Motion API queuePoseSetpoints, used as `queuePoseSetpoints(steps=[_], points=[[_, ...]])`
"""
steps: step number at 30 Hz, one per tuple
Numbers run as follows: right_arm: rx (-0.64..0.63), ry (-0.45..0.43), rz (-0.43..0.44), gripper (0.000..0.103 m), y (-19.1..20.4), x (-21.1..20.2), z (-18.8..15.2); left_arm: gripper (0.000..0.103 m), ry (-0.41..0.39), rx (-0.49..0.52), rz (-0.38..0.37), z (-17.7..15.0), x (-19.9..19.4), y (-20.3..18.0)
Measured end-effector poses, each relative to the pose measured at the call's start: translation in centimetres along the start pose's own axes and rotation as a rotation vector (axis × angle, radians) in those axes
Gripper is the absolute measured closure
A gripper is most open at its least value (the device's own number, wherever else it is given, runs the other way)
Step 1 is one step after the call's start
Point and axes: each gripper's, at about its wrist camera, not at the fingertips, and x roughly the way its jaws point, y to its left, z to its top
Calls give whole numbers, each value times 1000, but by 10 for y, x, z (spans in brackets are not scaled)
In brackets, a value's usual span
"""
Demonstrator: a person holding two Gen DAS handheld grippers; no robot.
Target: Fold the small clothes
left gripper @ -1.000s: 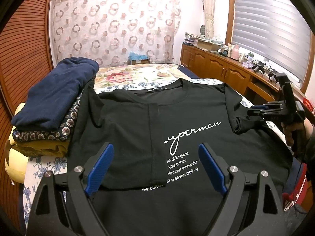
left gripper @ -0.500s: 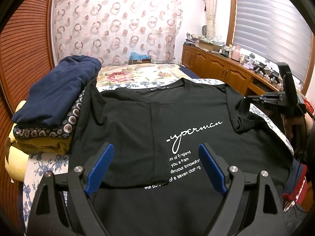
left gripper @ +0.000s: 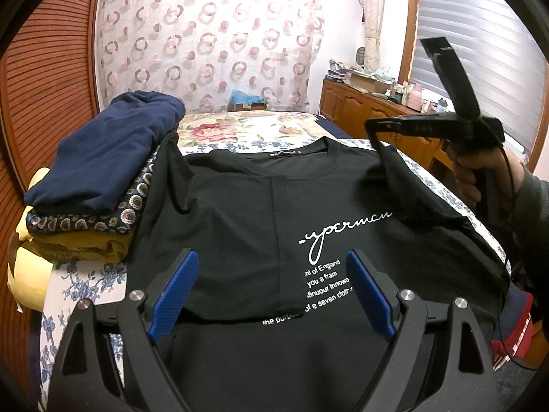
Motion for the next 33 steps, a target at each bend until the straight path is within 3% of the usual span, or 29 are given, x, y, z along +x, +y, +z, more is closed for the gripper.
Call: queuePoseSetpoints(steps=[1, 3, 6, 13, 17, 23, 24, 25, 27, 33], points=[[5, 6, 4, 86, 2, 2, 3, 15, 1, -1, 1, 0, 0, 1], [22, 9, 4, 74, -1, 1, 5, 15, 1, -1, 2, 1, 1, 1], [24, -3, -19, 69, -7, -10, -3, 15, -1, -6, 0, 0, 0, 3], [31, 95, -33, 69, -21, -24, -52, 15, -7, -13, -5, -1, -1, 5], [47, 137, 19, 69, -15, -26, -85, 15, -4, -8, -8, -1, -1, 5], [42, 178, 52, 69, -3, -20, -106, 15, -1, -7, -3, -1, -1, 5], [34, 187, 42, 74, -1, -18, -108, 15, -1, -9, -2, -1, -1, 5], [27, 195, 36, 86, 0, -17, -110, 15, 0, -10, -2, -1, -1, 6], [6, 194, 48, 93, 4, -19, -114, 15, 0, -12, 1, 0, 0, 6], [-16, 150, 91, 97, 15, -45, -121, 15, -4, -19, 7, -1, -2, 10]])
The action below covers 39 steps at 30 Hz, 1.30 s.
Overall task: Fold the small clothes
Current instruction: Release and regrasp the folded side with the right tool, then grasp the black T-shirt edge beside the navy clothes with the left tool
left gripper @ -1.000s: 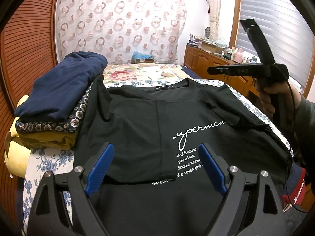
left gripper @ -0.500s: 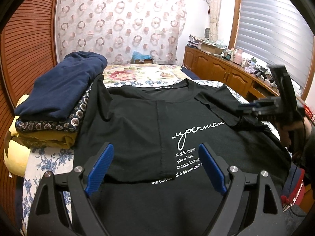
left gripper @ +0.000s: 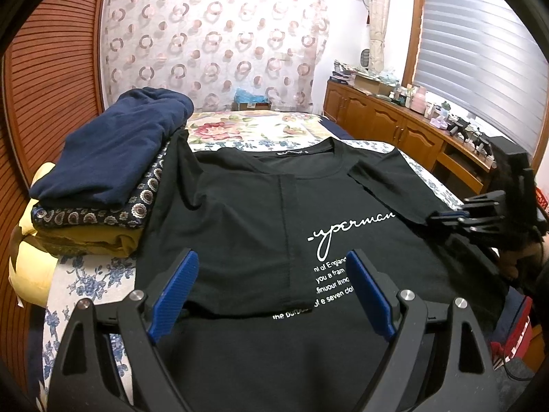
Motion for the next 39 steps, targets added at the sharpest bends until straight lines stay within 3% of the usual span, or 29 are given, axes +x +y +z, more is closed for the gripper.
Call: queuePoseSetpoints(steps=[4, 5, 7, 10, 17, 20, 21, 22, 23, 28, 33, 39], points=[[-17, 5, -5, 95, 8, -11, -11, 15, -3, -6, 3, 0, -2, 3], [-19, 17, -10, 92, 9, -12, -14, 15, -4, -6, 6, 1, -1, 4], [-5, 17, 16, 75, 7, -13, -18, 15, -5, -7, 14, 2, -1, 6], [4, 8, -6, 66, 4, -15, -16, 15, -8, -9, 27, 7, 0, 12], [75, -58, -77, 65, -25, -20, 2, 15, -29, 31, 48, 28, 1, 31], [99, -59, -139, 65, -46, -13, 10, 21, -22, 39, 42, 41, 8, 39], [110, -55, -163, 65, -55, -8, 13, 24, -17, 45, 42, 48, 12, 42], [118, -50, -172, 65, -61, -6, 13, 36, -13, 54, 42, 52, 16, 44], [128, -40, -186, 65, -69, 0, 15, 40, -3, 60, 43, 57, 20, 46], [169, -6, -213, 65, -93, 18, 17, 53, 39, 64, 61, 79, 44, 56], [178, 26, -215, 65, -101, 28, 15, 57, 77, 80, 90, 97, 68, 62], [180, 0, -216, 64, -100, 25, 8, 58, 115, 99, 123, 107, 88, 65]])
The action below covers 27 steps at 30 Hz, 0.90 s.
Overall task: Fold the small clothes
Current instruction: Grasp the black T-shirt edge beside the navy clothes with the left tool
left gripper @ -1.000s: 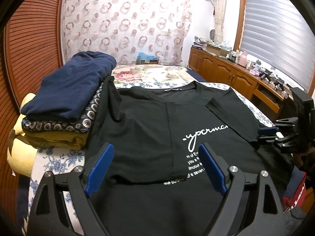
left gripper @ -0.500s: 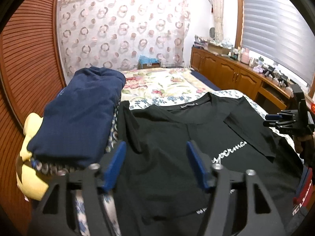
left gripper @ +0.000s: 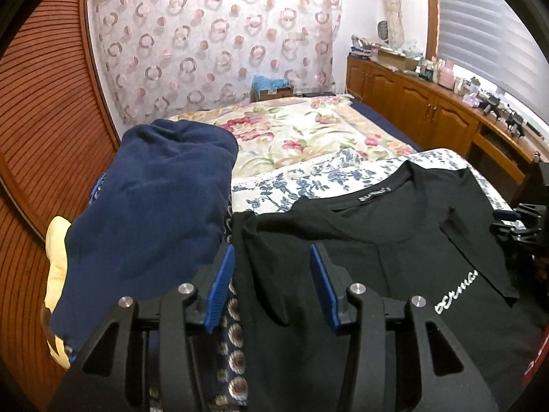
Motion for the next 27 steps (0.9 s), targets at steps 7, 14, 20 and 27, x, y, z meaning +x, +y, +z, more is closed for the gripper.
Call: queuePoseSetpoints(steps=[7, 14, 20, 27], points=[[-11, -2, -14, 63, 0, 2, 0, 58, 59, 27, 40, 13, 27, 3], [-8, -1, -10, 63, 1, 2, 1, 58, 110, 95, 91, 17, 46, -5], [-7, -2, -8, 63, 0, 2, 1, 66, 156, 149, 144, 14, 61, -8], [-5, -2, -5, 63, 1, 2, 1, 101, 144, 155, 166, 15, 53, -6]])
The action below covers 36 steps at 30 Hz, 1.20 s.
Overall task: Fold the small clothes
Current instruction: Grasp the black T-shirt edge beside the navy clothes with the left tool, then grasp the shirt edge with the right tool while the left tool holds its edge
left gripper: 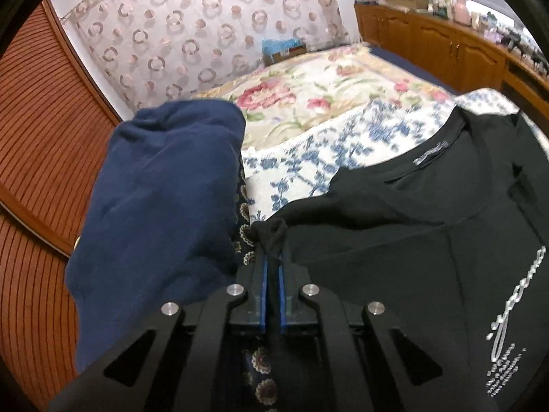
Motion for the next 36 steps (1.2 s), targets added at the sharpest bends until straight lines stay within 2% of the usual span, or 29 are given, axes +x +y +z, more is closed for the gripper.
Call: queuePoseSetpoints(steps=[6, 12, 17, 21, 24, 27, 30, 36], points=[[0, 0, 0, 62, -1, 0, 0, 101, -144, -62, -84, -3, -60, 6], [0, 0, 0, 62, -1, 0, 0, 101, -235, -51, -130, -20, -106, -3], [15, 5, 31, 62, -4, 0, 3, 101, -266, -56, -170, -26, -119, -8], [52, -16, 5, 62, -17, 1, 16, 101, -281, -65, -187, -29, -122, -8], [72, 21, -11, 62, -30, 17, 32, 101, -292, -73, -193, -31, -124, -6], [98, 54, 20, 62, -38, 32, 46, 101, -297, -78, -192, -34, -124, -5], [101, 79, -6, 62, -39, 50, 59, 101, -295, -87, -188, -37, -121, -3], [106, 80, -15, 62, -39, 65, 77, 101, -284, -98, -181, -43, -114, 2]])
